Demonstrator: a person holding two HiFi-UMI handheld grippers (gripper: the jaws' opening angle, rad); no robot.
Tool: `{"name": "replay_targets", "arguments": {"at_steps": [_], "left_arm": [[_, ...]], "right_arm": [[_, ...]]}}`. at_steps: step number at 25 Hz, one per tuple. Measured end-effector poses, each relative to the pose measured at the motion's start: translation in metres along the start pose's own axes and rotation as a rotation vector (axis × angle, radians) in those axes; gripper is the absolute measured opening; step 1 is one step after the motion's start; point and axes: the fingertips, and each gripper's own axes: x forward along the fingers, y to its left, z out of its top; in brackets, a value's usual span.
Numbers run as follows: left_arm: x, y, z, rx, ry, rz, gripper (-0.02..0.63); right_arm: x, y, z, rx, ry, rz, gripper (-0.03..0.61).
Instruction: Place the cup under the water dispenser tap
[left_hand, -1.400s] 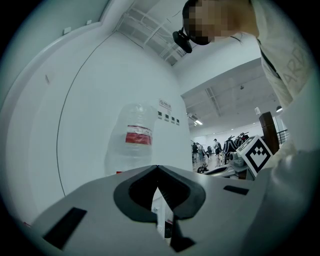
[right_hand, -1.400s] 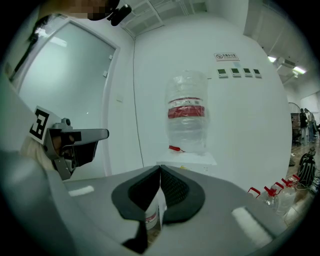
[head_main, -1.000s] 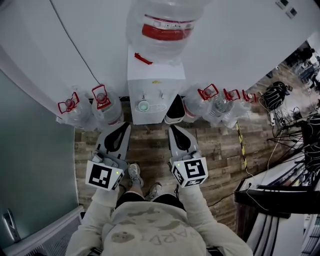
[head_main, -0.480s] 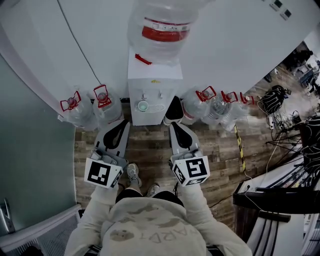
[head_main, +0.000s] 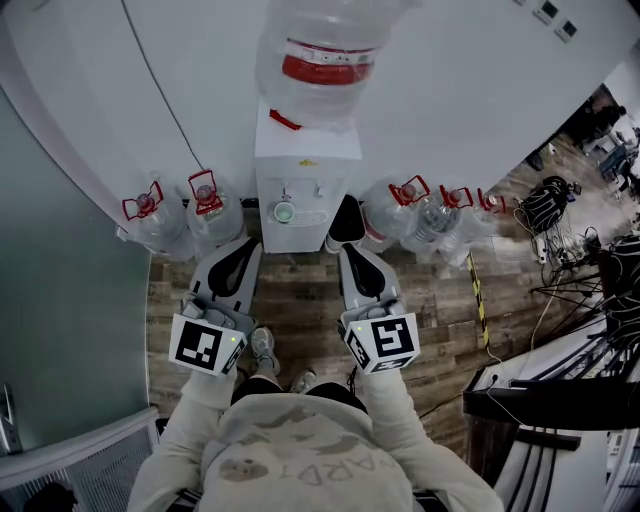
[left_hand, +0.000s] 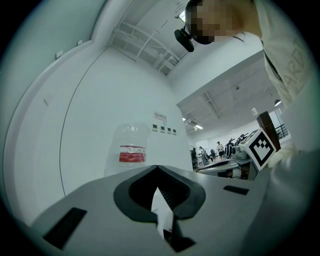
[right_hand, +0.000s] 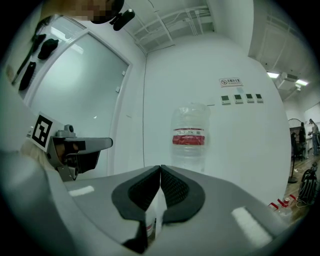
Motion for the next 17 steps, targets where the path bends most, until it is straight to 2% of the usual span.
{"name": "replay_targets", "arguments": {"at_steps": [17], "left_arm": [[-0.006, -0.017, 0.004, -0.006, -0.01, 0.023, 0.006]], "right_arm": [[-0.019, -0.005, 0.008, -0.032, -0.028, 0.014, 0.008]]}}
